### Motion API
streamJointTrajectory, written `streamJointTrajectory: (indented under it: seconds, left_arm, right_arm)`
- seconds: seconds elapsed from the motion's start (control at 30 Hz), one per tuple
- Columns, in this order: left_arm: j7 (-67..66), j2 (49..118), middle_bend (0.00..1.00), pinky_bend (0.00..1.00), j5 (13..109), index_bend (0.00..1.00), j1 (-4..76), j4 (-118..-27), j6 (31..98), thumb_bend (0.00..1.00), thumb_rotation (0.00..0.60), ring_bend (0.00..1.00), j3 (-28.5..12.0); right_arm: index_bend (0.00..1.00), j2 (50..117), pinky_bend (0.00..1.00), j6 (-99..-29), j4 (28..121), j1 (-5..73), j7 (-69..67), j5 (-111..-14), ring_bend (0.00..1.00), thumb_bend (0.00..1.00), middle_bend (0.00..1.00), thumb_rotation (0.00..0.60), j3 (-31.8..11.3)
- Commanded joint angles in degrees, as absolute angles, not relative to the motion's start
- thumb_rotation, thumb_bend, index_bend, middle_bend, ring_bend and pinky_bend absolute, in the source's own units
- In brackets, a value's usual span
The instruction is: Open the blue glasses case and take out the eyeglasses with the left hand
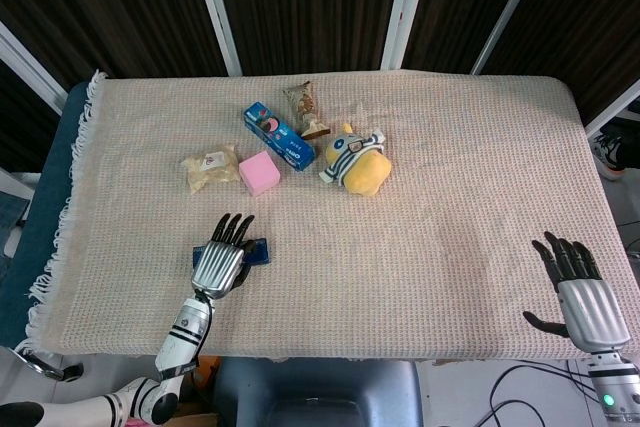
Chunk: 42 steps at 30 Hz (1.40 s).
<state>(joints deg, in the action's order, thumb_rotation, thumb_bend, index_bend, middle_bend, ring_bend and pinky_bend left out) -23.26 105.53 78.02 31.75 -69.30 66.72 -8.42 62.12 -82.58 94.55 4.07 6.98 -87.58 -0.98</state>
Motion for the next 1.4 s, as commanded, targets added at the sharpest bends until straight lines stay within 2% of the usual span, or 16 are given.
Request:
streamJointTrajectory:
  seconds: [0.03, 0.67, 1.23, 1.37, 1.4]
  left_arm:
    - [-23.27, 105.47, 0.07, 0.02, 77.98, 0.51, 31.78, -69.32, 66.80, 0.41, 0.600, 0.00, -8.39]
    - [-22.81, 105.87, 0.09, 0.02, 77.94, 0.53, 32.77, -67.83, 67.68, 0.42, 0.600, 0.00, -9.21]
    - [-20.88, 108.12, 0.10, 0.03, 72.40, 0.53, 37.32, -59.23, 63.28, 0.41, 0.600, 0.00, -15.02]
    - [-20.53, 109.29, 0.10, 0.03, 70.87, 0.46, 38.83, -56.27, 61.77, 0.40, 0.600, 0.00, -16.29]
    - [-20.39, 109.64, 0.09, 0.03, 70.25, 0.39, 39.33, -55.34, 61.23, 0.40, 0.600, 0.00, -16.81]
  right_arm:
    - [0.00, 62.11, 0.00, -82.57, 94.54, 4.05, 7.00, -87.52, 0.00, 0.19, 0.00, 0.600, -0.98]
    - [0.00, 62.05, 0.00, -82.69, 94.51, 3.98, 6.84, -87.66, 0.00, 0.19, 0.00, 0.600, -0.91]
    - [0.00, 61.66, 0.00, -82.72, 94.56, 3.91, 6.14, -87.22, 0.00, 0.19, 0.00, 0.600, -1.13]
    - [0.00, 61.70, 0.00, -82.52, 94.52, 4.00, 6.24, -87.03, 0.00, 0.19, 0.00, 0.600, -1.20]
    - [0.00, 61.71, 0.00, -82.49, 94.53, 4.01, 6.30, -86.98, 0.00, 0.19, 0.00, 0.600, -1.23]
